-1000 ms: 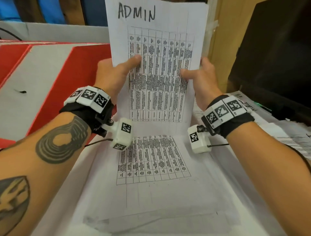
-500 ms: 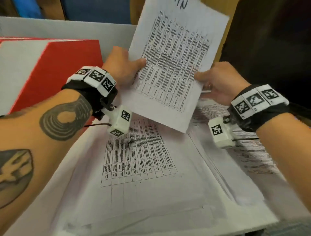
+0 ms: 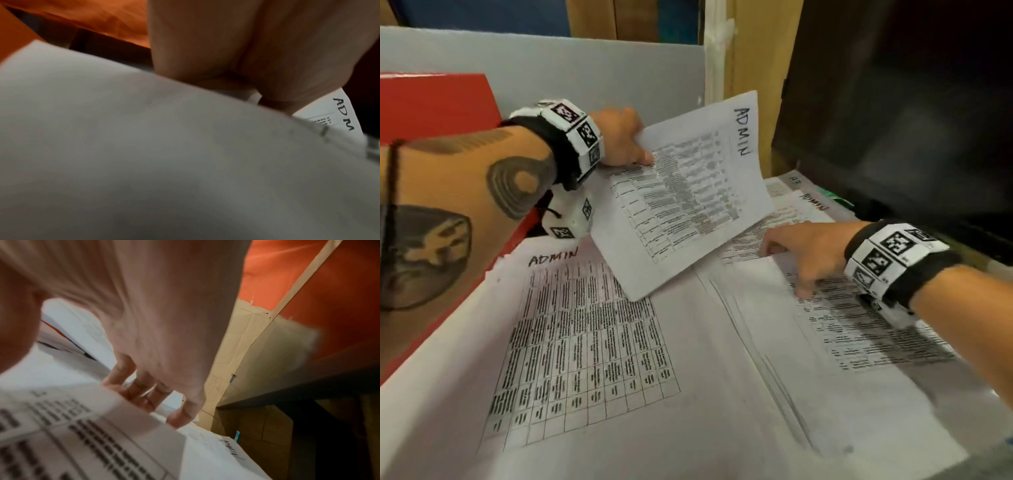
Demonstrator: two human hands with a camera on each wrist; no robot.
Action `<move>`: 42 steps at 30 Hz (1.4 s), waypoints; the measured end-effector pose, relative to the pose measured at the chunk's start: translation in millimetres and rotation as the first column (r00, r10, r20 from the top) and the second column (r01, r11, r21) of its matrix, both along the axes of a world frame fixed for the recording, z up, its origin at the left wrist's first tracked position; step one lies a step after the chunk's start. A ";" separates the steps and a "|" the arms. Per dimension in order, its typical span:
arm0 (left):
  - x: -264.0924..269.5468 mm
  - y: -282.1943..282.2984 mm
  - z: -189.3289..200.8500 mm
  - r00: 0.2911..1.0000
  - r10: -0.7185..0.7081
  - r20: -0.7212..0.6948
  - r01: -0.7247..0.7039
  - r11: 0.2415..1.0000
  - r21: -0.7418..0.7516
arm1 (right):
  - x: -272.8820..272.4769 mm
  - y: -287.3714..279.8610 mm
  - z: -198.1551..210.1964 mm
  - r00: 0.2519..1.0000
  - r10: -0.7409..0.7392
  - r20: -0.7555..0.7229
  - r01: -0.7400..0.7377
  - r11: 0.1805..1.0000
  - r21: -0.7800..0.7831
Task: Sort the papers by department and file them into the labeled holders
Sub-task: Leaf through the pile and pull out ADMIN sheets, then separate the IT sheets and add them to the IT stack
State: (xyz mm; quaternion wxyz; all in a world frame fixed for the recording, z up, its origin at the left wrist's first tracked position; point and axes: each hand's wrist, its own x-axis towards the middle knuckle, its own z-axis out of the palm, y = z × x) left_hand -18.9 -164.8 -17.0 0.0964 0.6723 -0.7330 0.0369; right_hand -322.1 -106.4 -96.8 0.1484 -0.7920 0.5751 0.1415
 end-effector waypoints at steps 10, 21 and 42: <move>-15.3 -34.5 -16.8 0.999 -0.010 0.033 0.006 0.993 0.121 | -17.5 15.9 4.4 0.983 0.119 0.143 -0.085 0.971 -0.224; -109.8 -52.0 -57.1 0.981 -0.195 -0.019 0.193 0.945 0.265 | -45.9 32.4 12.1 0.887 0.207 0.413 -0.081 0.950 -0.302; -164.8 -78.0 -92.0 0.926 -0.312 0.211 0.225 0.908 0.354 | -32.4 29.2 10.8 0.933 0.179 0.311 -0.087 0.953 -0.290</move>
